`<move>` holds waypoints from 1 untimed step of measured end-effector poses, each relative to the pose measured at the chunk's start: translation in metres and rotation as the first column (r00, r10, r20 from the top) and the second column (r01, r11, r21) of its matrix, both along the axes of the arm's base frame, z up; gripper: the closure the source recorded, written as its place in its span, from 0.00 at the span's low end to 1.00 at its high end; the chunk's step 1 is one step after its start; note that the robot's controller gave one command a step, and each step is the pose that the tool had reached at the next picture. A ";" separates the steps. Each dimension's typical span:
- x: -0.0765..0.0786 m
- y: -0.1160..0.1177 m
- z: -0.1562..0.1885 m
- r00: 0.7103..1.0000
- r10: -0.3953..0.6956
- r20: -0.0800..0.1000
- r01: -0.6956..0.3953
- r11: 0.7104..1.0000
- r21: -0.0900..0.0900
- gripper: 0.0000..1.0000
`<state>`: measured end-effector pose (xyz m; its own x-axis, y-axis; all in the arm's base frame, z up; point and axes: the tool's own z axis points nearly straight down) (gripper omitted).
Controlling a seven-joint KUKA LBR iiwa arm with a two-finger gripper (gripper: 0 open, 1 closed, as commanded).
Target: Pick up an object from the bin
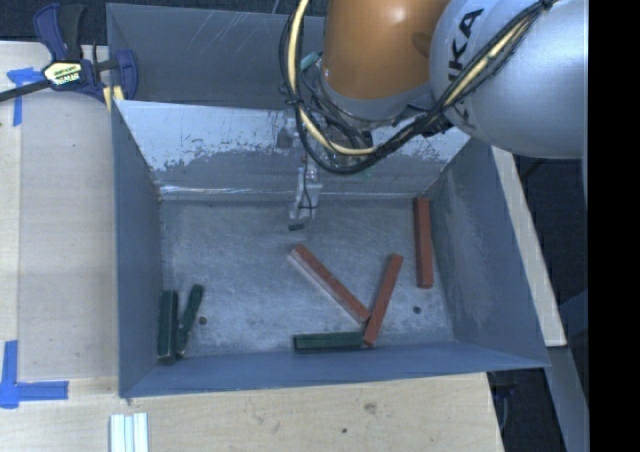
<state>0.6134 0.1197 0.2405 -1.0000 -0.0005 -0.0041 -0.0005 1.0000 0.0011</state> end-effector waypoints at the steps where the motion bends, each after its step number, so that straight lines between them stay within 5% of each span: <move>1: -0.024 -0.067 -0.114 0.996 0.090 0.003 -0.090 0.996 -0.001 0.00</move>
Offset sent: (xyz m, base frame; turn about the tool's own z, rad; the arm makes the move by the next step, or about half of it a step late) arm -0.0419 -0.1055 -0.1705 -0.1403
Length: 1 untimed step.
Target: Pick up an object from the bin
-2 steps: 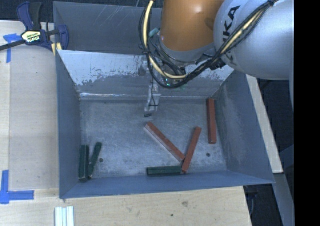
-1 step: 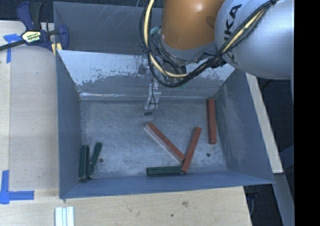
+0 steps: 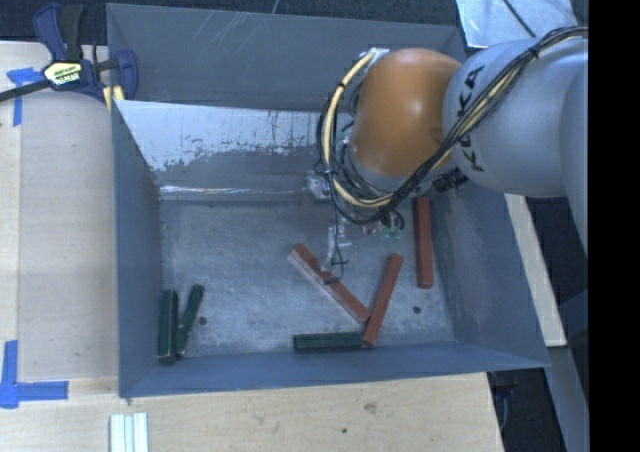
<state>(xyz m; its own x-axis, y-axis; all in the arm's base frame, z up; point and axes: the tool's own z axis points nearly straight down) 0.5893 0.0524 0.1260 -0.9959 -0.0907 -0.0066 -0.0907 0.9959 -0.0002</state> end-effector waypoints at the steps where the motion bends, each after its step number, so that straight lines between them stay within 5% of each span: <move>1: -0.017 -0.039 -0.058 0.999 0.049 -0.006 -0.049 0.999 0.000 0.00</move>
Offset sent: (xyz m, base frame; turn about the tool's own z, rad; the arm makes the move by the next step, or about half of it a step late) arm -0.0318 -0.0468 -0.0503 0.0902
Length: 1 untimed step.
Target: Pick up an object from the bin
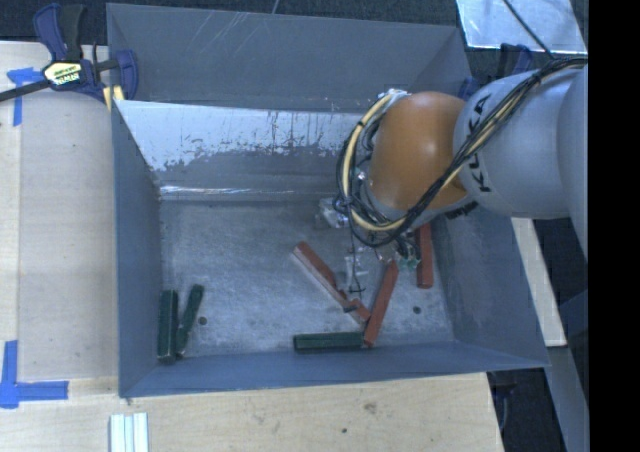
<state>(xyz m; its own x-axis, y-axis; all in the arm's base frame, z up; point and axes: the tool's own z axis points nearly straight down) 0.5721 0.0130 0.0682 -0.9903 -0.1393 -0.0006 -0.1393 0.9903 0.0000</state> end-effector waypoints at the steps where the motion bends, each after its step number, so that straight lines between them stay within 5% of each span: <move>1: -0.011 -0.006 0.007 0.991 -0.132 0.002 0.132 0.991 0.001 0.00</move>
Offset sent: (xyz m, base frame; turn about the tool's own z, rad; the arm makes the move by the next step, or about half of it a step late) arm -0.0212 -0.0623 0.0281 0.0015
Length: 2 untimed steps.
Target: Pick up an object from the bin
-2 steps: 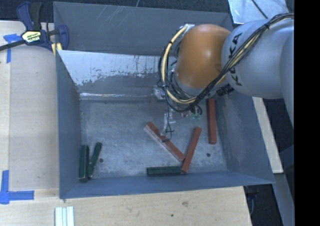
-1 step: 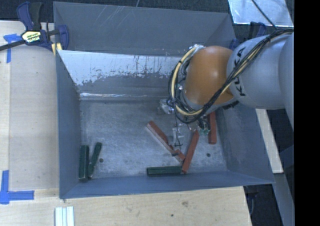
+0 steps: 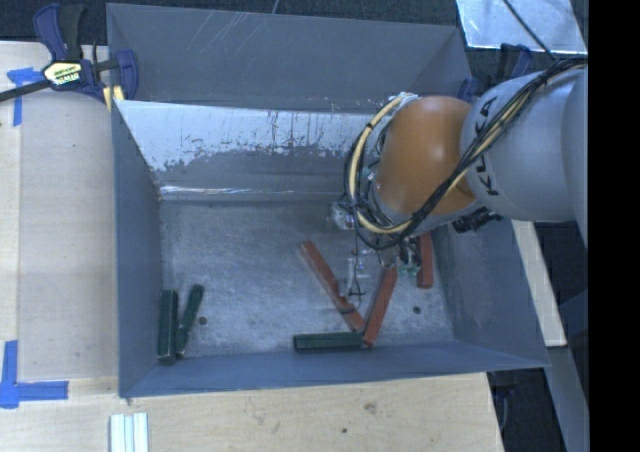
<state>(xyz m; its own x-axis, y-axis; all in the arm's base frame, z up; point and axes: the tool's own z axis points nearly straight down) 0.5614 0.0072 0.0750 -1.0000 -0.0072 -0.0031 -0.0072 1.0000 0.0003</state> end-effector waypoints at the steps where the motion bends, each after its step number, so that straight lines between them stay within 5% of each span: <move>1: -0.007 -0.042 0.016 0.993 0.118 0.001 -0.118 0.993 0.000 0.00; 2: 0.043 -0.053 0.021 0.994 0.112 0.004 -0.112 0.994 -0.001 0.00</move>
Offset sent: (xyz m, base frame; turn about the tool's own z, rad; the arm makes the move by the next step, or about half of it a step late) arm 0.0443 -0.0489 0.0220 -0.1140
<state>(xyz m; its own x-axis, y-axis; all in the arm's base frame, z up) 0.6046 -0.0455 0.0964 -0.9928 -0.1195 -0.0074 -0.1195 0.9928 -0.0009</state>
